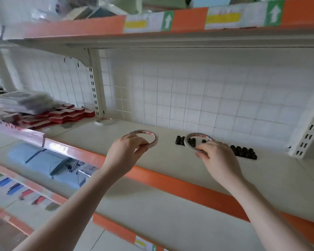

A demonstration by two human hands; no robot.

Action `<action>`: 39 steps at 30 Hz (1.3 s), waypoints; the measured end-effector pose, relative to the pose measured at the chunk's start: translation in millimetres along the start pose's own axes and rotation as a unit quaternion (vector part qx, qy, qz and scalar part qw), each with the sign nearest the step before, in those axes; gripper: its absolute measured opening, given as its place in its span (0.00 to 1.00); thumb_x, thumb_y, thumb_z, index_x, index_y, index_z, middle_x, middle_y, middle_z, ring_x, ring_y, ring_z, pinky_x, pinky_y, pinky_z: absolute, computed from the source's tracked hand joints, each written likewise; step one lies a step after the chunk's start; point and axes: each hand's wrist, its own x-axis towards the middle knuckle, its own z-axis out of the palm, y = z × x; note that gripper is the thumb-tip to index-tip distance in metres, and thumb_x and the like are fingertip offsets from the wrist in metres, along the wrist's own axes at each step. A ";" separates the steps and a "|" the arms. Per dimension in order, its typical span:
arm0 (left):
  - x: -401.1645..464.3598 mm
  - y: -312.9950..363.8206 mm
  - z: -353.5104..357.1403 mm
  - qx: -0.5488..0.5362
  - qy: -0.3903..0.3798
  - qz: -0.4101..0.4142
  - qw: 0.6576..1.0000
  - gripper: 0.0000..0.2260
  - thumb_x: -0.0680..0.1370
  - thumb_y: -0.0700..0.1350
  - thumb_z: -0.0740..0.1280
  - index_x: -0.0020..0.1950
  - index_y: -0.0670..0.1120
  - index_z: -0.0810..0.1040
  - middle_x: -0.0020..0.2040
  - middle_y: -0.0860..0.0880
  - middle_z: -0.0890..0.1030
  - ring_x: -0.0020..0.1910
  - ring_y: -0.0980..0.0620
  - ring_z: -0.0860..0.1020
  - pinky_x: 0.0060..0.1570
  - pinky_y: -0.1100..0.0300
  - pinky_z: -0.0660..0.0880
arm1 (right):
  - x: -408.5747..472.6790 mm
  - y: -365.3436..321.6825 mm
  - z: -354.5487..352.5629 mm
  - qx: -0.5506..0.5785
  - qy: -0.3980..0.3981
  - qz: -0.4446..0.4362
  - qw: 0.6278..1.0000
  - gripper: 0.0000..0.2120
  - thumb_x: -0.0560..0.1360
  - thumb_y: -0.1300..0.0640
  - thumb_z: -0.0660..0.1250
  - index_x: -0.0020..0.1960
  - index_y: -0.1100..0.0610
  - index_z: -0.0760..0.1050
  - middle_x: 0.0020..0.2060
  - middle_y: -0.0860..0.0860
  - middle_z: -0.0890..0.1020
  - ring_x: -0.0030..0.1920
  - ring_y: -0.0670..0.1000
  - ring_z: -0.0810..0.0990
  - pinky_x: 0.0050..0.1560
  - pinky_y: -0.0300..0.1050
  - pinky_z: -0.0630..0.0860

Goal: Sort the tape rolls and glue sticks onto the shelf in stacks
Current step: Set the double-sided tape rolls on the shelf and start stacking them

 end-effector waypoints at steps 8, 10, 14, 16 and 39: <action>17.6 -84.3 -18.3 0.021 0.004 -0.027 0.999 0.03 0.73 0.42 0.70 0.45 0.46 0.83 0.43 0.48 0.82 0.46 0.47 0.78 0.43 0.54 0.74 | 65.8 -53.2 66.8 0.041 -0.050 -0.016 0.998 0.05 0.74 0.56 0.68 0.43 0.57 0.81 0.38 0.53 0.82 0.44 0.56 0.78 0.43 0.48 0.70; 27.5 -107.3 -19.9 0.027 0.001 -0.032 0.999 0.03 0.73 0.43 0.70 0.46 0.47 0.83 0.43 0.48 0.82 0.46 0.47 0.78 0.43 0.54 0.74 | 82.1 -65.8 83.1 0.055 -0.063 -0.012 0.996 0.05 0.74 0.56 0.68 0.44 0.55 0.81 0.38 0.53 0.82 0.44 0.56 0.78 0.43 0.48 0.70; 53.7 -154.0 -23.0 0.031 -0.005 -0.033 0.999 0.03 0.73 0.43 0.70 0.45 0.47 0.83 0.42 0.49 0.81 0.44 0.47 0.78 0.43 0.52 0.74 | 119.6 -83.7 117.6 0.073 -0.076 0.003 0.994 0.04 0.74 0.56 0.68 0.43 0.53 0.81 0.38 0.52 0.81 0.42 0.56 0.77 0.43 0.49 0.72; 67.4 -176.1 -27.3 0.033 -0.012 -0.029 0.999 0.03 0.73 0.43 0.70 0.45 0.47 0.83 0.42 0.49 0.81 0.44 0.45 0.78 0.43 0.50 0.75 | 137.8 -92.0 132.1 0.072 -0.093 0.010 0.993 0.04 0.74 0.56 0.68 0.43 0.53 0.81 0.37 0.51 0.81 0.42 0.55 0.77 0.42 0.48 0.73; 168.1 -346.0 -16.1 -0.035 -0.053 0.044 0.997 0.05 0.75 0.45 0.69 0.46 0.45 0.83 0.42 0.49 0.81 0.44 0.48 0.76 0.41 0.57 0.70 | 230.4 -181.4 261.6 -0.016 -0.189 0.108 0.976 0.13 0.75 0.60 0.62 0.33 0.54 0.68 0.27 0.48 0.67 0.36 0.52 0.67 0.27 0.37 0.56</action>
